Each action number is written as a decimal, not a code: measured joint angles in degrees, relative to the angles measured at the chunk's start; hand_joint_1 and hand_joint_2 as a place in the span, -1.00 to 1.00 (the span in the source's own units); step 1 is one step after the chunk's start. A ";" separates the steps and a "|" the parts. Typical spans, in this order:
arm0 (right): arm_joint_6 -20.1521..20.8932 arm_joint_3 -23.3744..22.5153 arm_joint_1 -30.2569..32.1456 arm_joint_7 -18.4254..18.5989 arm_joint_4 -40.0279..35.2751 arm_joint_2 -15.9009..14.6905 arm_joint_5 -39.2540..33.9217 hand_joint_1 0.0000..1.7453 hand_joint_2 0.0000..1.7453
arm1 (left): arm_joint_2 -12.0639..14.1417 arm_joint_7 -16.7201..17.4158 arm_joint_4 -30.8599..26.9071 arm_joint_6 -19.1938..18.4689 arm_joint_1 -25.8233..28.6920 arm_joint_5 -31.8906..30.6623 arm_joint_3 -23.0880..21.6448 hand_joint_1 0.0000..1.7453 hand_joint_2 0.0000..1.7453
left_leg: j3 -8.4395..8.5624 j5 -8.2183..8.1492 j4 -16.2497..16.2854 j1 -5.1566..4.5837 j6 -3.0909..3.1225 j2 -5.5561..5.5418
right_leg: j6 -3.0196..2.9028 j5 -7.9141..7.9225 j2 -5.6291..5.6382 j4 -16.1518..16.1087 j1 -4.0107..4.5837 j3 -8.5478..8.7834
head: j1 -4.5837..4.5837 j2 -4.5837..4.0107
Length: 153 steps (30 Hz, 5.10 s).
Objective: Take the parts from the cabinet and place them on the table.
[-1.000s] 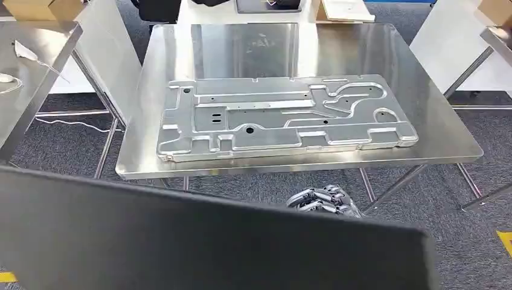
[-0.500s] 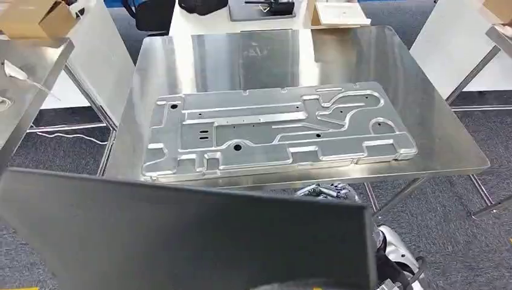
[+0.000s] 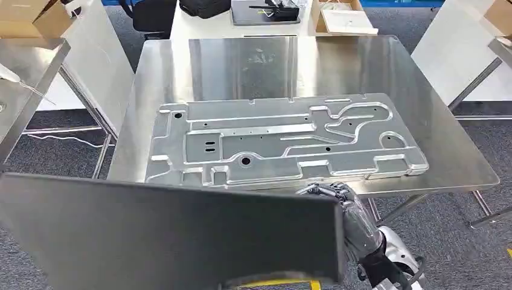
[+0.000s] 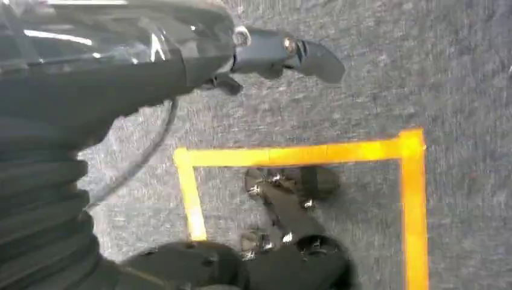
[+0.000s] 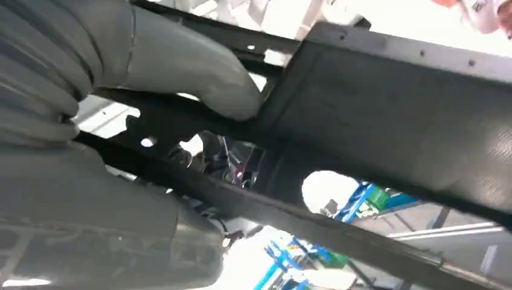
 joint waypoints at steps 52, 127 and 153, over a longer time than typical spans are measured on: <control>-18.10 8.61 -23.91 26.58 35.21 -9.88 64.54 1.00 1.00 | -1.14 -2.01 0.04 -1.40 -3.02 -3.65 -4.02 -1.00 1.00 | 3.23 -1.95 -1.36 -0.39 -1.30 -0.50 | 0.26 6.20 -0.35 -3.53 -0.69 -2.85 | 0.00 0.00; -10.12 -15.63 -5.38 1.18 17.33 3.15 9.76 -1.00 -1.00 | -1.42 -2.67 0.02 3.04 -3.20 -0.31 -8.04 -1.00 -1.00 | 3.32 -1.97 -1.36 -0.41 -1.28 -0.47 | 0.26 6.20 -0.35 -3.59 -0.69 -2.75 | 0.00 0.00; -11.26 -24.07 3.35 -7.87 -6.80 13.99 0.72 -1.00 -1.00 | -1.14 -4.07 -0.04 3.54 -1.05 2.08 -7.93 -1.00 -1.00 | 3.61 -0.64 -2.33 0.05 0.49 0.03 | 1.74 3.66 -0.36 -1.69 -1.02 -3.10 | 0.02 0.00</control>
